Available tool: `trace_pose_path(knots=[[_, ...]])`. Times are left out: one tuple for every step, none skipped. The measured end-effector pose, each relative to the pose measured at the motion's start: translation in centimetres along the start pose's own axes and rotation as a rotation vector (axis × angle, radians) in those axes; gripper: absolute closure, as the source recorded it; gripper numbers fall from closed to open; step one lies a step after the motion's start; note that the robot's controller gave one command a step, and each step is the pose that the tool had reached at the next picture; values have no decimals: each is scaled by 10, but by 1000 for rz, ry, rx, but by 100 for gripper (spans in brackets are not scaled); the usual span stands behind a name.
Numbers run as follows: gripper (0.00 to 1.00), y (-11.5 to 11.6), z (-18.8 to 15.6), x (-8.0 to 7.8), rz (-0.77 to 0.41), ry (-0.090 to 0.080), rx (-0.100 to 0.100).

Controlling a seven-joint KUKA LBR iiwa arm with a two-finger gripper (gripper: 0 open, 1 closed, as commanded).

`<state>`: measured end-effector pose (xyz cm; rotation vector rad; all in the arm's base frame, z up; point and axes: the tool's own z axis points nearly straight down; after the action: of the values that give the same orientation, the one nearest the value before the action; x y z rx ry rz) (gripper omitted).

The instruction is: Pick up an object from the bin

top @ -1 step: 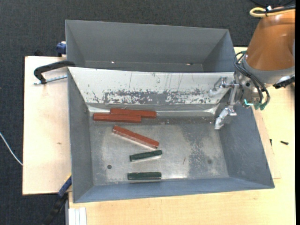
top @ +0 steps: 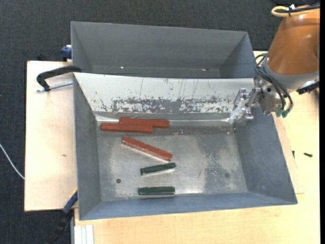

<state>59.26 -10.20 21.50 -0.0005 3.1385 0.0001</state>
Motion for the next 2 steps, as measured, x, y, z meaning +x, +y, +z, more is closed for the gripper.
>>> trace_pose_path(knots=[[100,0,0,0,0,0,0],[100,-3,39,-8,14,-4,0]])
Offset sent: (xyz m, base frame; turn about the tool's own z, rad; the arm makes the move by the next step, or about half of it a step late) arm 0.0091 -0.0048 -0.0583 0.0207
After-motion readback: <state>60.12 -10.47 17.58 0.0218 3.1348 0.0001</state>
